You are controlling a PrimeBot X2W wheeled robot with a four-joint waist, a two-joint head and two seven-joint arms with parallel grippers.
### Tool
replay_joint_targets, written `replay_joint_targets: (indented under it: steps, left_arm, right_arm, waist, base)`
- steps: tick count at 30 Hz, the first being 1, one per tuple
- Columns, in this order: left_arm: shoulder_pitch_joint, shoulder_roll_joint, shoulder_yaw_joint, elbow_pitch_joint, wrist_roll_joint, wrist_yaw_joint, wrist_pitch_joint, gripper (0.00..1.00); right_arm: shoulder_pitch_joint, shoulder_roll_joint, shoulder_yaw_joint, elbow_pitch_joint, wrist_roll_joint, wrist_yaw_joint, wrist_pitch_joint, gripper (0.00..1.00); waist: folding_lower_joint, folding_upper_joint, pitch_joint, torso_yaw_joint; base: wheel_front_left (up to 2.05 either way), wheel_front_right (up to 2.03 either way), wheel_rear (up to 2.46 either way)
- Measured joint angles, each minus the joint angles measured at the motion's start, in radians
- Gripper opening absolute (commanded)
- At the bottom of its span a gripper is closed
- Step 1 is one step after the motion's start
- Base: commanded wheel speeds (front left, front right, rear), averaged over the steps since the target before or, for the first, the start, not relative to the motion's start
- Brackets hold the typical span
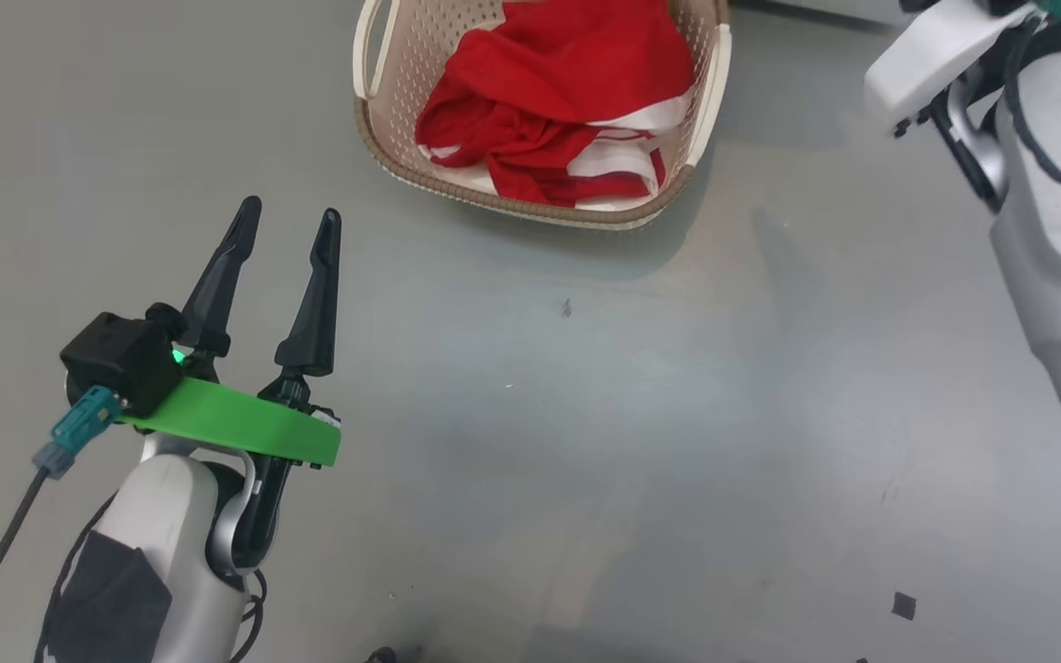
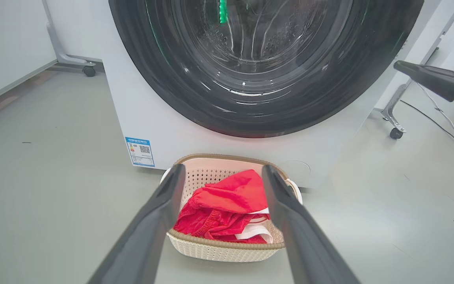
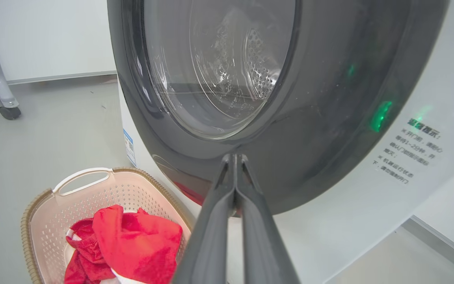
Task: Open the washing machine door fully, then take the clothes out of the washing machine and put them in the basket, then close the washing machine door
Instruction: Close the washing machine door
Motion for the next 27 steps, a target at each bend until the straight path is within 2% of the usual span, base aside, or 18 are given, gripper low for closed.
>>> replay_joint_targets:
  steps: [7,12,21,22,27]
  left_arm:
    - [0.047,0.022,0.013,0.026,0.021,0.0,0.0,1.0]
    - [0.09,0.027,0.017,0.04,0.024,0.0,0.0,1.0]
    - [0.144,0.038,0.021,0.053,0.034,0.0,0.0,1.0]
    - [0.151,0.039,0.029,0.054,0.039,0.0,0.0,1.0]
    - [0.175,0.039,0.061,0.054,0.039,0.0,0.0,1.0]
  right_arm:
    - [0.149,0.031,-0.012,-0.003,0.049,0.0,-0.009,0.0]
    - [0.258,0.051,-0.07,-0.039,0.104,-0.044,-0.009,0.0]
    - [0.393,0.089,-0.131,-0.15,0.152,-0.08,-0.009,0.0]
    - [0.43,0.096,-0.148,-0.174,0.163,-0.093,-0.009,0.0]
    - [0.513,0.111,-0.167,-0.216,0.174,-0.107,-0.009,0.0]
  waist:
    - [0.0,0.0,-0.102,-0.056]
    - [0.0,0.0,-0.17,-0.093]
    - [0.0,0.0,-0.275,-0.15]
    - [0.0,0.0,-0.298,-0.164]
    - [0.0,0.0,-0.342,-0.189]
  base:
    - [0.0,0.0,0.0]
    - [0.0,0.0,0.0]
    - [0.0,0.0,0.0]
    - [0.0,0.0,0.0]
    - [0.0,0.0,0.0]
